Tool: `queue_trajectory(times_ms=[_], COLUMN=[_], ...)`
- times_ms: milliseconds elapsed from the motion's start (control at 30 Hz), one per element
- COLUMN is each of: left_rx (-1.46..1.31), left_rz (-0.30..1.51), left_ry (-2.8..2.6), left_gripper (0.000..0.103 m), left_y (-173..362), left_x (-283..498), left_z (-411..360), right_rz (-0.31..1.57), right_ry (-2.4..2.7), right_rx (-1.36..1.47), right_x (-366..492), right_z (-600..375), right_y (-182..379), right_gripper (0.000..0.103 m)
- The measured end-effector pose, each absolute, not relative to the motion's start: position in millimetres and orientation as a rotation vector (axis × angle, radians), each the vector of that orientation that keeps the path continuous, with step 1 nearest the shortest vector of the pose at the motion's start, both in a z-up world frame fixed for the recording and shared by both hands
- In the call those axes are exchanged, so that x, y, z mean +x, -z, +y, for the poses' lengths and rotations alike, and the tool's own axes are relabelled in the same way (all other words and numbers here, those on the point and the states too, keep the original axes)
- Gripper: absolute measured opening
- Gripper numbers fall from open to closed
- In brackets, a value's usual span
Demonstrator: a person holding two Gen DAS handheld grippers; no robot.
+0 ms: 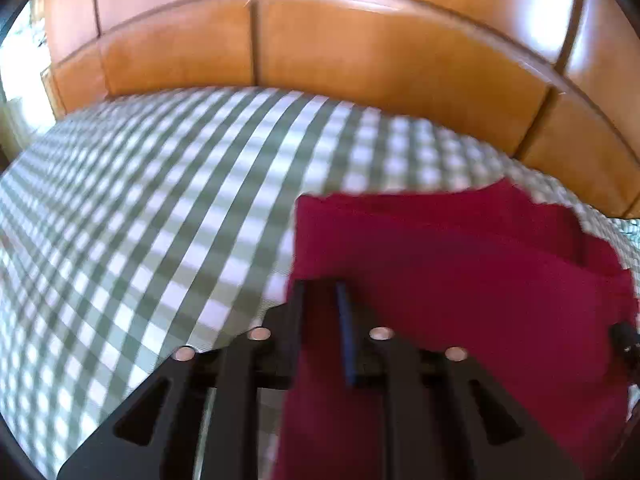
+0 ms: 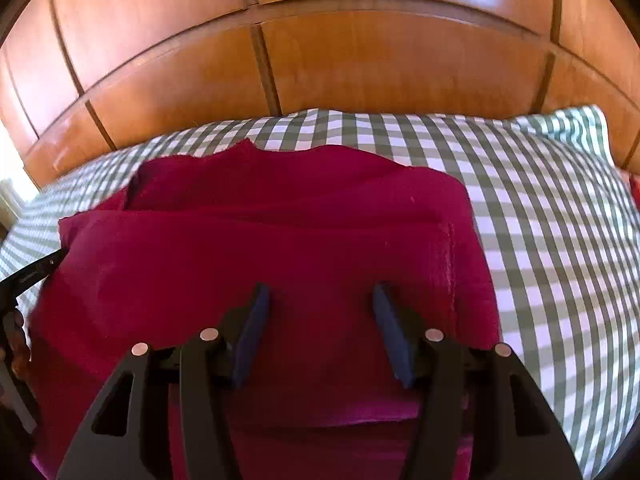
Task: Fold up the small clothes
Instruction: 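Press the folded sweater flat with the left gripper and release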
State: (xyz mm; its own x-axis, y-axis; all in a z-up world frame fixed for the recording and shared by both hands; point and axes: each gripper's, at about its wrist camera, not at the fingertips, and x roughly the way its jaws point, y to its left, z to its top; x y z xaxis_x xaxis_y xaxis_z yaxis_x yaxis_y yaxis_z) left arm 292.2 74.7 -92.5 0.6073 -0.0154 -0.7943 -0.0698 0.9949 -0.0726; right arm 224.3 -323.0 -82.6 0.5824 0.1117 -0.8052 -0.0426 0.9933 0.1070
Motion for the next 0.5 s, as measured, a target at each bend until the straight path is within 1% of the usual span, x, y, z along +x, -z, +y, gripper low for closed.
queue_trajectory(times_ms=[100, 167, 200, 267, 367, 433, 467, 500], left_rx=[-0.168, -0.147, -0.128, -0.103, -0.081, -0.071, -0.073, -0.072], left_rz=[0.898, 0.897, 0.895, 0.894, 0.865, 0.834, 0.823, 0.807], left_ry=[-0.005, -0.013, -0.027, -0.073, -0.086, -0.092, -0.085, -0.078], left_gripper=[0.034, 0.035, 0.037, 0.041, 0.041, 0.041, 0.041, 0.041], left_y=[98.8, 99.5, 98.1, 89.5, 71.7, 59.2, 53.6, 46.8], left_x=[288.4, 288.3, 287.2, 282.8, 262.8, 243.4, 234.1, 220.2], left_z=[88.0, 85.5, 82.9, 78.8, 76.4, 76.8, 76.8, 76.4], right_rz=[0.917, 0.912, 0.910, 0.908, 0.905, 0.904, 0.902, 0.903], right_ry=[-0.083, -0.085, -0.088, -0.090, -0.088, -0.089, -0.092, -0.101], right_rx=[0.061, 0.065, 0.069, 0.076, 0.072, 0.071, 0.072, 0.074], right_x=[223.3, 221.7, 220.4, 220.5, 220.7, 221.8, 221.6, 219.7], right_z=[-321.3, -322.5, -323.7, -325.8, -325.6, -320.7, -319.9, -319.7], right_y=[86.5, 86.6, 86.7, 86.8, 85.4, 83.9, 82.6, 80.4], right_gripper=[0.056, 0.056, 0.056, 0.056, 0.056, 0.059, 0.063, 0.071])
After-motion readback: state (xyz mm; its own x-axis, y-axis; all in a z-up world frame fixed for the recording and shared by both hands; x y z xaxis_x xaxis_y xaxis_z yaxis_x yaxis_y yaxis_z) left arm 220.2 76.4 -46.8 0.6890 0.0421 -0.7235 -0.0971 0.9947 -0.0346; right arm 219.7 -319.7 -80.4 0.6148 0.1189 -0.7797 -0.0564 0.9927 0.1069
